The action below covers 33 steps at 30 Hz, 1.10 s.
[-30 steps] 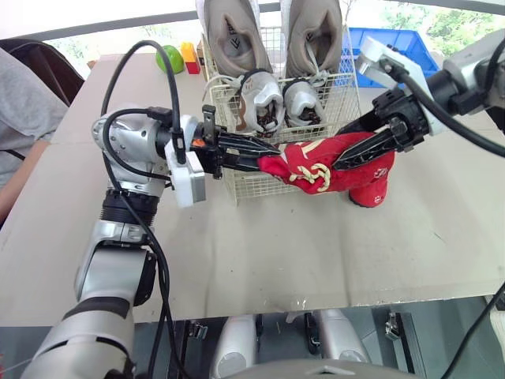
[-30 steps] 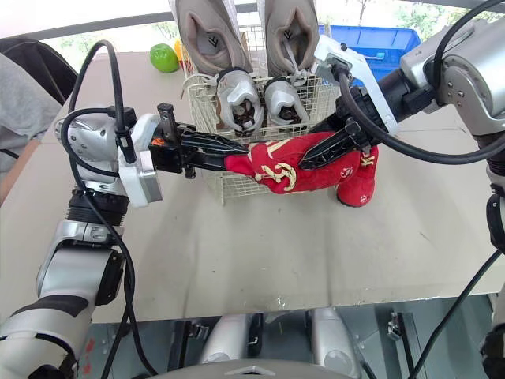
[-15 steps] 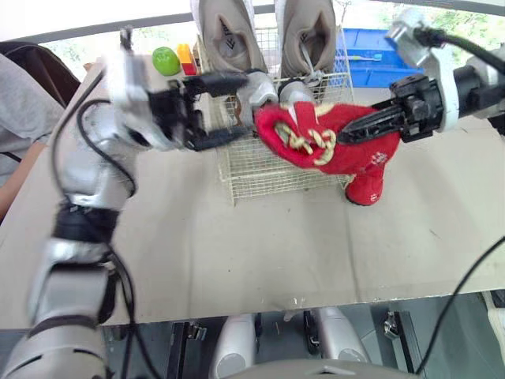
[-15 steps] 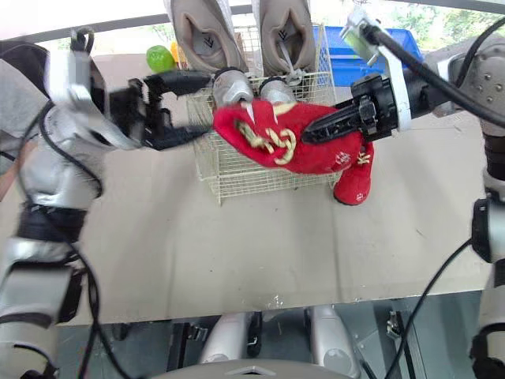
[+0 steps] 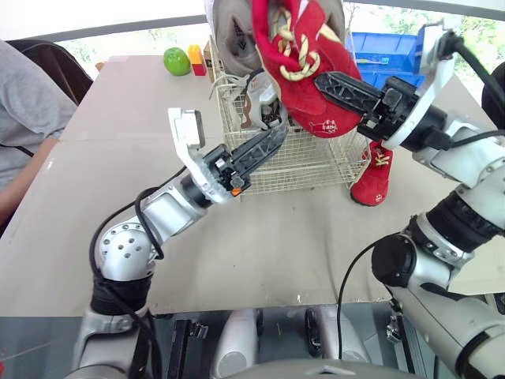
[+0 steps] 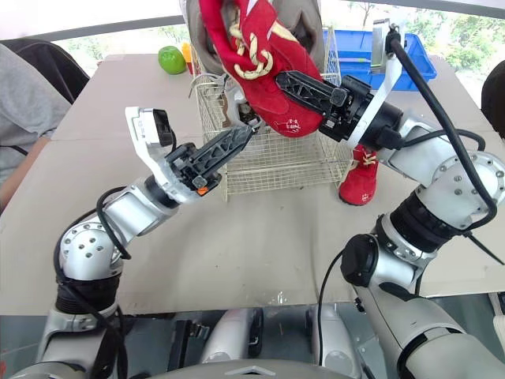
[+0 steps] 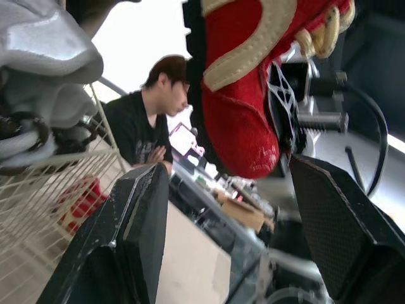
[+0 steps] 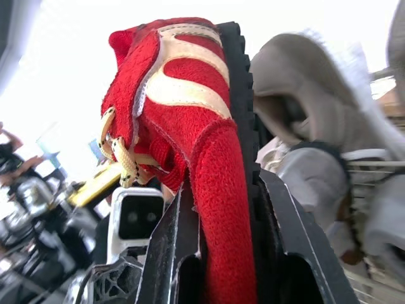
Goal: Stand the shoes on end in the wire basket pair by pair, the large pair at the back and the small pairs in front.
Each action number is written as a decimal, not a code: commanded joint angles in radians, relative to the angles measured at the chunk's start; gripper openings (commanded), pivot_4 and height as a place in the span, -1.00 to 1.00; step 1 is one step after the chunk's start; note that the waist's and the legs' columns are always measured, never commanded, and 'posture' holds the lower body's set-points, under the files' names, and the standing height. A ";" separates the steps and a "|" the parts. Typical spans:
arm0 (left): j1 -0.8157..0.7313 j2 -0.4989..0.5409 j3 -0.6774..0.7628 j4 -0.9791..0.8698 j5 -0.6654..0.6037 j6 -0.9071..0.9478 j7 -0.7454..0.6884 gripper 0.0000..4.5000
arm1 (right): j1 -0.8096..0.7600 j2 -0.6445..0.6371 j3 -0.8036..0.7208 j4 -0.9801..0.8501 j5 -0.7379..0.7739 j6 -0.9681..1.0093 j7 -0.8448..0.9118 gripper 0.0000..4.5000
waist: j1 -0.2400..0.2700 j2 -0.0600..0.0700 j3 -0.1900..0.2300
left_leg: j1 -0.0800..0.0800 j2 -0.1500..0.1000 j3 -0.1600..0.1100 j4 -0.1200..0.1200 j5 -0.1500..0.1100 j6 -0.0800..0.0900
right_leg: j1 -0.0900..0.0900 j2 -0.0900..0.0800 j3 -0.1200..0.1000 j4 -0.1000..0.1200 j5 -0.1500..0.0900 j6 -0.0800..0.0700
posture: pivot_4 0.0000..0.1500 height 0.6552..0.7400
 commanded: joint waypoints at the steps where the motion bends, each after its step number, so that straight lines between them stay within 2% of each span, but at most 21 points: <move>1: -0.054 -0.013 0.051 0.014 -0.017 0.014 0.015 0.23 | 0.017 0.061 -0.007 -0.086 0.066 0.006 -0.071 -0.93 | -0.004 0.000 0.000 | 0.000 0.000 0.000 0.000 0.000 0.000 | 0.000 0.001 0.000 0.000 0.000 0.000 | 1.00 1.00; 3: -0.081 -0.015 0.063 0.042 -0.020 0.033 0.014 -0.09 | 0.037 0.089 -0.011 -0.111 0.110 0.007 -0.102 -0.93 | -0.006 0.000 0.000 | 0.001 0.001 0.000 -0.001 0.000 0.000 | -0.001 0.002 0.000 0.002 0.000 0.000 | 1.00 1.00; 7: -0.132 -0.024 0.075 0.090 -0.015 0.070 -0.010 -1.00 | 0.069 0.085 0.009 -0.121 0.176 0.007 -0.149 -0.93 | -0.005 0.000 0.000 | 0.001 0.001 0.000 -0.001 0.000 -0.001 | -0.001 0.001 -0.001 0.002 0.000 0.000 | 1.00 1.00; 14: -0.198 -0.010 0.075 0.159 0.093 0.117 -0.145 -1.00 | 0.108 0.027 0.025 -0.115 0.241 -0.024 -0.201 -0.93 | -0.003 0.000 0.000 | 0.001 0.000 0.001 -0.001 0.000 -0.001 | 0.000 0.001 -0.001 0.001 0.000 0.000 | 1.00 1.00; 16: -0.237 0.024 0.087 0.195 0.156 0.118 -0.196 -1.00 | 0.171 -0.101 0.117 -0.175 0.200 -0.108 -0.131 -0.47 | 0.001 0.000 0.000 | 0.000 0.000 0.001 -0.001 0.000 -0.001 | 0.000 0.001 -0.001 0.001 0.000 0.000 | 1.00 1.00; 18: -0.256 0.079 0.083 0.212 0.260 0.099 -0.281 -1.00 | 0.248 -0.252 0.228 -0.260 0.139 -0.245 -0.019 -0.11 | -0.002 0.001 0.000 | -0.001 0.000 0.000 -0.001 0.000 -0.001 | 0.000 0.001 -0.002 -0.002 0.000 0.000 | 1.00 1.00; 19: -0.260 0.113 0.081 0.213 0.319 0.078 -0.327 -1.00 | 0.306 -0.361 0.294 -0.303 0.051 -0.371 0.064 0.24 | -0.003 0.001 0.000 | -0.001 0.000 0.001 -0.001 0.000 -0.001 | 0.000 0.001 -0.001 -0.003 0.000 0.000 | 1.00 1.00; 22: -0.245 0.195 0.070 0.200 0.477 0.000 -0.447 -1.00 | 0.483 -0.590 0.351 -0.364 -0.109 -0.654 0.300 0.75 | -0.010 0.000 0.000 | -0.001 0.000 0.001 -0.003 0.000 -0.001 | 0.000 0.002 0.000 -0.006 -0.001 0.000 | 1.00 1.00; 25: -0.229 0.205 0.086 0.204 0.548 -0.037 -0.480 -1.00 | 0.615 -0.648 0.305 -0.329 -0.135 -0.836 0.407 0.75 | -0.008 0.000 0.000 | -0.001 0.000 0.001 -0.004 0.000 -0.001 | 0.001 0.002 0.000 -0.008 -0.001 0.000 | 1.00 1.00; 27: -0.172 0.234 0.073 0.172 0.653 -0.111 -0.542 -1.00 | 0.704 -0.678 0.252 -0.318 -0.132 -0.903 0.457 0.75 | -0.008 0.000 0.000 | -0.001 0.000 0.002 -0.003 0.000 -0.001 | 0.001 0.002 0.001 -0.007 -0.001 0.000 | 1.00 1.00; 30: -0.081 0.222 0.094 0.112 0.740 -0.170 -0.511 -1.00 | 0.842 -0.711 0.171 -0.318 -0.138 -0.962 0.489 0.75 | -0.002 0.000 0.000 | 0.002 0.001 0.002 -0.003 0.000 -0.001 | 0.002 0.002 0.001 -0.007 -0.001 0.000 | 1.00 1.00; 33: -0.053 0.186 0.081 0.124 0.875 -0.292 -0.483 -1.00 | 0.902 -0.709 0.171 -0.330 -0.120 -0.983 0.459 0.75 | 0.003 0.000 0.000 | 0.003 0.001 0.002 -0.002 0.000 0.000 | 0.004 0.001 0.000 -0.006 -0.001 0.000 | 1.00 1.00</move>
